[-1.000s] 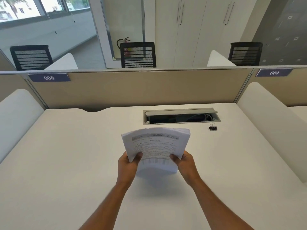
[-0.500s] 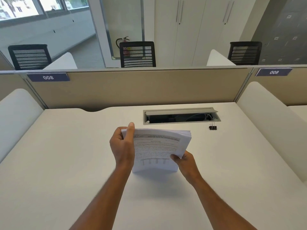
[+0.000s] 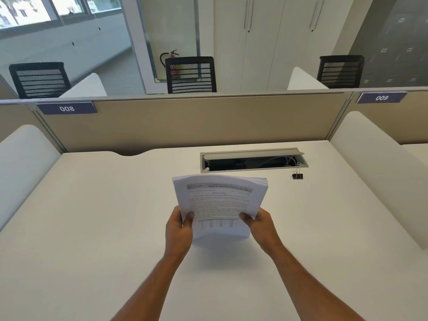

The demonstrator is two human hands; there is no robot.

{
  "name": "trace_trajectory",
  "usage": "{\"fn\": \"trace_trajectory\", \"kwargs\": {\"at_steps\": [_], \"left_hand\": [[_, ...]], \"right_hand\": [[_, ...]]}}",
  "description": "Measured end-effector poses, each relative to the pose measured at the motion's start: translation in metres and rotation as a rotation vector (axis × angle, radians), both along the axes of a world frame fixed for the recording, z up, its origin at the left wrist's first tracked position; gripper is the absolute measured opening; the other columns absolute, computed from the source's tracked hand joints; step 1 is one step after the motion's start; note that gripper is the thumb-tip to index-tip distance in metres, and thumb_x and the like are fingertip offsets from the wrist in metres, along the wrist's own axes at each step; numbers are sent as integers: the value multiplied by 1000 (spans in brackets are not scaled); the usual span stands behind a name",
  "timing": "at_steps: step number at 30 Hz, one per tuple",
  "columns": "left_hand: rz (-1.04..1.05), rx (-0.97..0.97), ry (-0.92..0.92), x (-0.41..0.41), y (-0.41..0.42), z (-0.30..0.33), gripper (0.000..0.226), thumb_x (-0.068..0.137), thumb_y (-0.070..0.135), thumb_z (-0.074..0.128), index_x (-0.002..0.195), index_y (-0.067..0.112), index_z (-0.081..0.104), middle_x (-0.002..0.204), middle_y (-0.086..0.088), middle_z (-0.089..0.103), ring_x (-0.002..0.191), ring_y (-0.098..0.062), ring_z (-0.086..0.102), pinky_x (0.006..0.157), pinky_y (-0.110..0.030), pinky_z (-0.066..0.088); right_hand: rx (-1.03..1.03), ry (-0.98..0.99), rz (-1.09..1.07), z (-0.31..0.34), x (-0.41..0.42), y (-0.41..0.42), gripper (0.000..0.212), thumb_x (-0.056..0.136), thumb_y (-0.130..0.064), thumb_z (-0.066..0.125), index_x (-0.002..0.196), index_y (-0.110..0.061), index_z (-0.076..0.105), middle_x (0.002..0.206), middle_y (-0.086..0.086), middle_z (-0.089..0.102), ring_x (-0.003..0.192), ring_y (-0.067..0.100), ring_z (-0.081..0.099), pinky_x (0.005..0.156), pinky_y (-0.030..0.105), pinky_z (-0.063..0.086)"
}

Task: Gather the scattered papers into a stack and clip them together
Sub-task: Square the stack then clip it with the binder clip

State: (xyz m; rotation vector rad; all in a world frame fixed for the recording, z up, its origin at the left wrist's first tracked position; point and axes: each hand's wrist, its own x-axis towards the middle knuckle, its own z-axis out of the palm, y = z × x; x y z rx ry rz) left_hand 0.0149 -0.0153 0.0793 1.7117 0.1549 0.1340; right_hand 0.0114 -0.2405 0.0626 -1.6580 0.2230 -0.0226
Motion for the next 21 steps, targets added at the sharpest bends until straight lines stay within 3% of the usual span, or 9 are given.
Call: {"fn": "trace_trajectory", "kwargs": {"at_steps": [3, 6, 13, 17, 21], "left_hand": [[39, 3, -9, -3, -2, -1, 32, 99, 0, 53, 103, 30, 64, 103, 6, 73, 95, -13, 68, 73, -22, 57], [77, -16, -16, -5, -4, -7, 27, 99, -1, 52, 106, 21, 65, 102, 3, 73, 92, -12, 67, 69, -13, 52], [85, 70, 21, 2, -3, -10, 22, 99, 1, 53, 111, 14, 65, 100, 9, 71, 94, -10, 66, 70, -12, 49], [-97, 26, 51, 12, 18, -6, 26, 97, 1, 57, 116, 13, 69, 106, 2, 77, 97, -19, 73, 81, -35, 59], [-252, -205, 274, 14, 33, -1, 31, 95, -2, 61, 121, 11, 68, 114, -7, 76, 104, -31, 73, 88, -49, 59]], "right_hand": [[13, 1, -20, 0, 1, 5, 29, 96, -5, 61, 118, -21, 70, 112, -4, 74, 106, 14, 67, 90, 29, 55], [14, 4, -39, -4, -1, 9, 27, 96, -6, 61, 115, -23, 70, 110, -4, 74, 104, 13, 67, 87, 29, 54], [-95, 21, -13, -2, 2, 9, 26, 96, -7, 60, 116, -21, 71, 111, -4, 74, 107, 12, 67, 93, 33, 54], [-128, 40, 102, 17, 3, -9, 28, 95, -9, 61, 110, -31, 71, 110, -11, 75, 102, 8, 71, 93, 33, 57], [107, 181, 236, 34, -5, -28, 28, 99, -7, 56, 121, -21, 66, 117, -2, 75, 106, 25, 72, 88, 43, 60]]}}
